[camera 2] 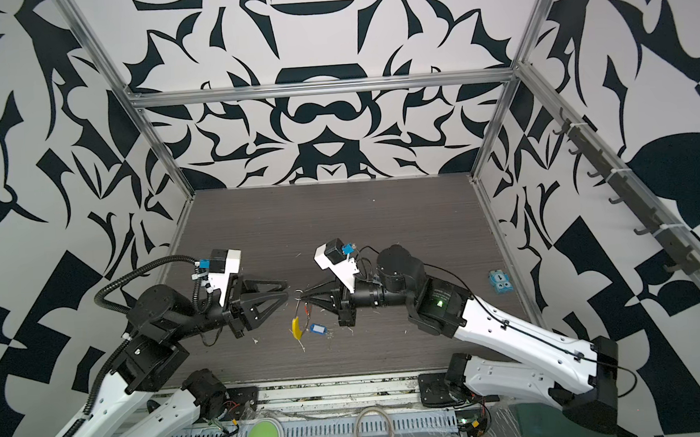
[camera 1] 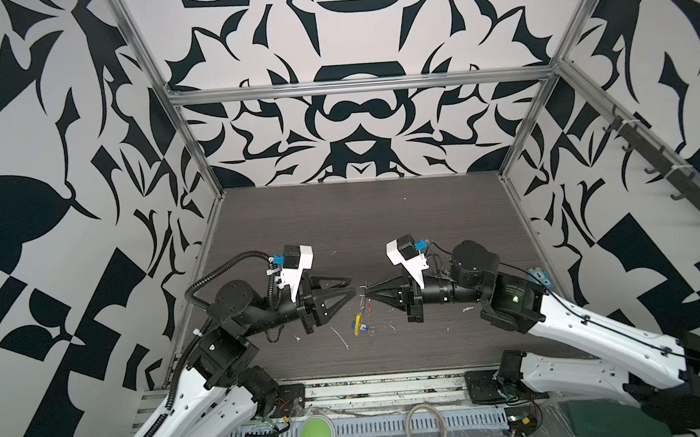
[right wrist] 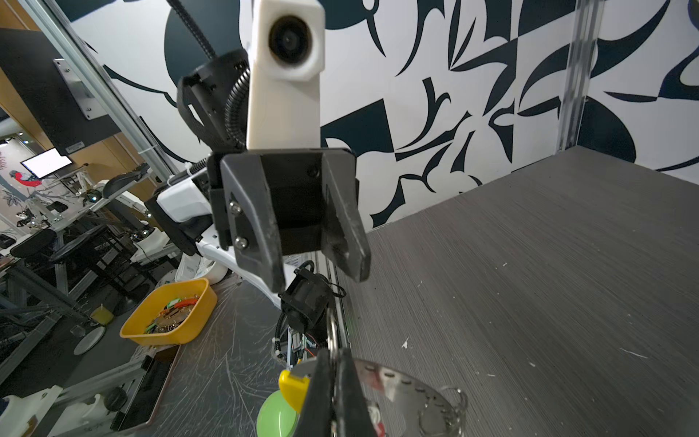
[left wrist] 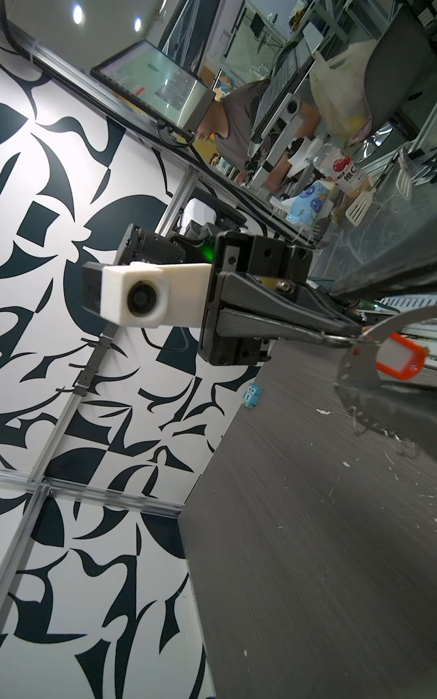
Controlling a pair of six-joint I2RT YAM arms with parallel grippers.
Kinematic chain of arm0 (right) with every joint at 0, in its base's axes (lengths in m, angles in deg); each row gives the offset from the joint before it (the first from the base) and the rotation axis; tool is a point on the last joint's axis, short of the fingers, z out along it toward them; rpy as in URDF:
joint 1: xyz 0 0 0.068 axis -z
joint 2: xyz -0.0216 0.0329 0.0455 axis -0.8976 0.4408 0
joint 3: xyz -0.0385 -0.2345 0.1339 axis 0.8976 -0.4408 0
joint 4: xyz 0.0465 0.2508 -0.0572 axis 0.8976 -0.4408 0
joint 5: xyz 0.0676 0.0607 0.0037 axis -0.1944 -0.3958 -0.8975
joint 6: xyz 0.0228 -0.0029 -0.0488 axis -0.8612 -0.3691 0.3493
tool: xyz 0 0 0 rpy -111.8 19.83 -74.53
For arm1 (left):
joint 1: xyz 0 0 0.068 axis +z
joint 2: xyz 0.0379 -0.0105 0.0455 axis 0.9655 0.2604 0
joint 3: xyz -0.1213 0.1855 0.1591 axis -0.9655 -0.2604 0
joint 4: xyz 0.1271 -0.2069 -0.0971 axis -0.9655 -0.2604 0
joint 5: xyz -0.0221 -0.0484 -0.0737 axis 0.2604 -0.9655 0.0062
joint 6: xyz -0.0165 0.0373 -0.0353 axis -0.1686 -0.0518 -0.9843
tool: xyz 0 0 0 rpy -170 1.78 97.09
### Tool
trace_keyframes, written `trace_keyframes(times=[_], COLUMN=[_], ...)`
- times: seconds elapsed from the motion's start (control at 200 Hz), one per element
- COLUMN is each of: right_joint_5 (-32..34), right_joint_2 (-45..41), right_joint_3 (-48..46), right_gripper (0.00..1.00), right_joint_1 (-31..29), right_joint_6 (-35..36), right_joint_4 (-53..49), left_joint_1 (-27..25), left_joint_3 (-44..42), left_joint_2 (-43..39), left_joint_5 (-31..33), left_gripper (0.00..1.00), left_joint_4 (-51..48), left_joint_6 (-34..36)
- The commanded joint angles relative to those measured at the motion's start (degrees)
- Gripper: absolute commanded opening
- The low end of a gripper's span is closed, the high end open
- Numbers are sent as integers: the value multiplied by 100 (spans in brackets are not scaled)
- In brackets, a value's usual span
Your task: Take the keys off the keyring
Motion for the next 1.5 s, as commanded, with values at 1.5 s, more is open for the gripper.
trace_keyframes(times=[1.5], right_joint_5=[60], right_joint_2=[756], right_joint_3=[1790], right_gripper=[0], right_joint_1=[164], right_joint_6=[961], right_joint_4=[-2116], left_joint_1=[-10], left_joint_3=[1663], left_joint_2=[1490], left_joint_5=[-1058], left_gripper=[12], left_joint_4=[-2332], left_joint_6=[930])
